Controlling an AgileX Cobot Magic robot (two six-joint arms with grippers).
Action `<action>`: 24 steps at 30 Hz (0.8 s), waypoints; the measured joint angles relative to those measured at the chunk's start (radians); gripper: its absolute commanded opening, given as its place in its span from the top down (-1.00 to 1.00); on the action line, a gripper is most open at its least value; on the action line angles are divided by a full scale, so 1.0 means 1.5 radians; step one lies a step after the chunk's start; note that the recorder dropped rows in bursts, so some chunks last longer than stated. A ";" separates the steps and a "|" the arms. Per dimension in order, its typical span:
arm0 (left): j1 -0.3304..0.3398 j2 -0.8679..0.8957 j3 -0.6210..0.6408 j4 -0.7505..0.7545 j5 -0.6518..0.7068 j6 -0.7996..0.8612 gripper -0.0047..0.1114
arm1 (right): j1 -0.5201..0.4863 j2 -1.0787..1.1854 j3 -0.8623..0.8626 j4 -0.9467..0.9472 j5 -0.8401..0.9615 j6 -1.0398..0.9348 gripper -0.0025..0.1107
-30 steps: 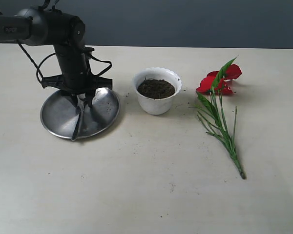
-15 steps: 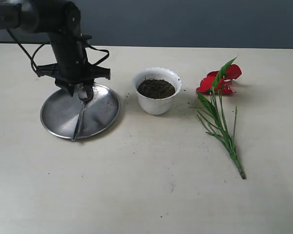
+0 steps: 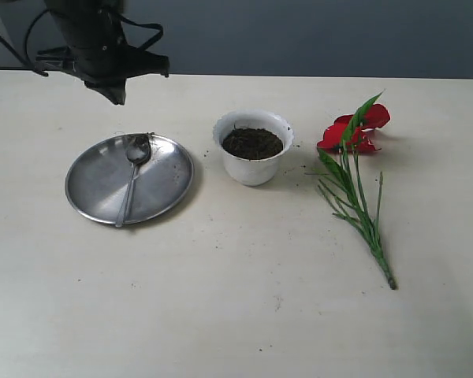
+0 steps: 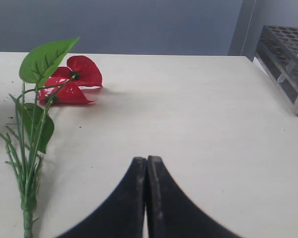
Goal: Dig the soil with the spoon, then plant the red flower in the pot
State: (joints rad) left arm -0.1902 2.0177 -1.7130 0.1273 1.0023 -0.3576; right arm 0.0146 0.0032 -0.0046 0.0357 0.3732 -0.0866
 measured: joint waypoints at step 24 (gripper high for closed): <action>-0.133 -0.147 0.033 0.227 -0.083 -0.190 0.91 | 0.000 0.000 0.000 0.000 0.000 0.000 0.96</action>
State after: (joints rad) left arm -0.3894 1.7974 -1.6640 0.4682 0.8780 -0.6429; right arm 0.0146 0.0032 -0.0046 0.0357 0.3732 -0.0866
